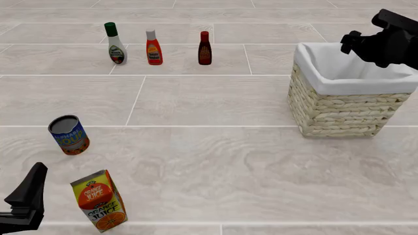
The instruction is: Pick the chocolate pudding and place it in the basket.
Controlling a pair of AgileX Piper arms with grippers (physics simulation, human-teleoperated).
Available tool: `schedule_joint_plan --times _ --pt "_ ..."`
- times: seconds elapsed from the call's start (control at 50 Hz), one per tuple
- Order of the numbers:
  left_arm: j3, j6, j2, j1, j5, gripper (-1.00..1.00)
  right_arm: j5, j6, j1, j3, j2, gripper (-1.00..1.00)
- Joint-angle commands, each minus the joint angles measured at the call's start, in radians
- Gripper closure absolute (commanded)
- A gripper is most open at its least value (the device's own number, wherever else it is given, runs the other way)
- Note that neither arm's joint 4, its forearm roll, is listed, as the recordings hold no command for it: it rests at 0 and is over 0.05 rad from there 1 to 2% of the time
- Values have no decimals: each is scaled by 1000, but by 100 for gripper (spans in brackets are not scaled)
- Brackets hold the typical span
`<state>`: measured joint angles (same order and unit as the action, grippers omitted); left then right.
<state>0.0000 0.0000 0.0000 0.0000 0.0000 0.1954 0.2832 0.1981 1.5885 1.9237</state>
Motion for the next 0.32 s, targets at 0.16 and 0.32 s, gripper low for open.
schedule_joint_plan --times 0.16,0.32 --pt "0 0 0 0 0 -100 2 2 -1 0 -37 -100" --pt "0 0 0 0 0 -100 -2 5 -5 -9 -68 -100"
